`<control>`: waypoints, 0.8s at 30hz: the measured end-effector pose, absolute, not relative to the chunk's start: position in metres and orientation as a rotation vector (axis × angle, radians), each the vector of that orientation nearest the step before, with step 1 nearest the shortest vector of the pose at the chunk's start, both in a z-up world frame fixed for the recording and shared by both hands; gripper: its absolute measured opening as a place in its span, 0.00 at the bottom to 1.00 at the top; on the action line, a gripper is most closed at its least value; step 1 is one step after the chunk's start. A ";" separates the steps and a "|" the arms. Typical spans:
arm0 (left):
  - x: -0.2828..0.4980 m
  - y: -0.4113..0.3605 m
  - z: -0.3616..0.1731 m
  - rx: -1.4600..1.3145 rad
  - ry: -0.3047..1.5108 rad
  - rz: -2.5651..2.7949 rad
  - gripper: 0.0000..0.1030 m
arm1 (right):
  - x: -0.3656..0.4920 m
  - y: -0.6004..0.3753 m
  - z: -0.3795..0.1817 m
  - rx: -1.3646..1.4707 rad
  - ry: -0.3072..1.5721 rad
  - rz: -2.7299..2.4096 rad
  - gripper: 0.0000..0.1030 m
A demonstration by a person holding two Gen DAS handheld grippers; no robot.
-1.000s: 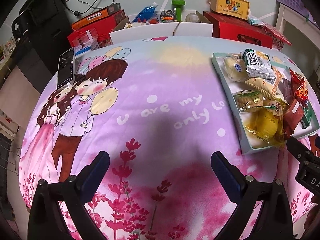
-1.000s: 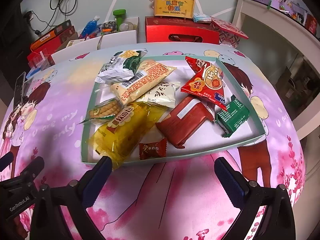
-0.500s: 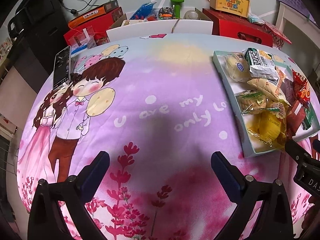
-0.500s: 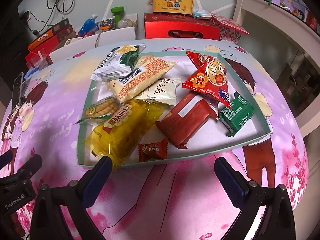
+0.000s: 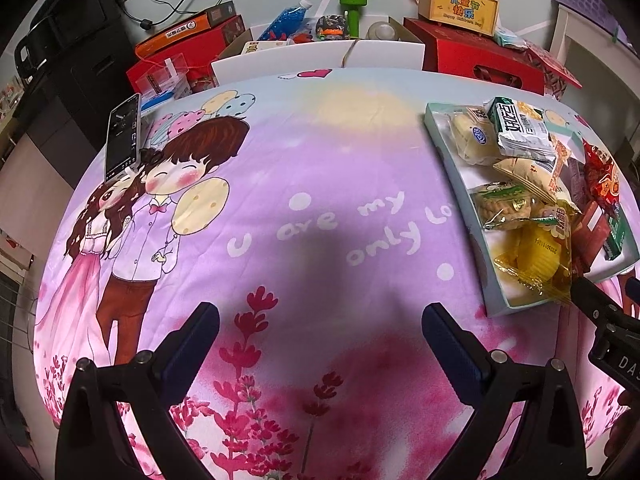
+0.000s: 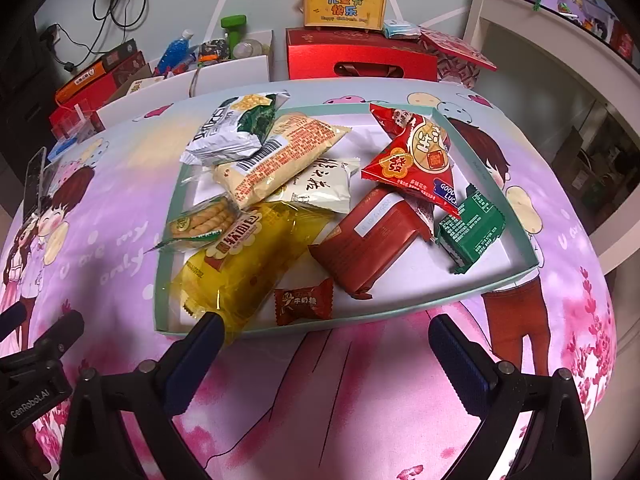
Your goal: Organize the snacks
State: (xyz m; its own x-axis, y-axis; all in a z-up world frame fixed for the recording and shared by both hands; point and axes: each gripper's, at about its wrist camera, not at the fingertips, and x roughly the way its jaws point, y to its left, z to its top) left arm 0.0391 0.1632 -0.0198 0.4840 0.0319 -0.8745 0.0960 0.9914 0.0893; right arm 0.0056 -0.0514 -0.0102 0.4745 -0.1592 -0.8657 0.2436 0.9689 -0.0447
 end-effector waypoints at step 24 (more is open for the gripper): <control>0.040 0.164 -0.021 0.135 1.068 -0.035 0.98 | 0.006 -0.051 -0.012 0.088 1.052 -0.246 1.00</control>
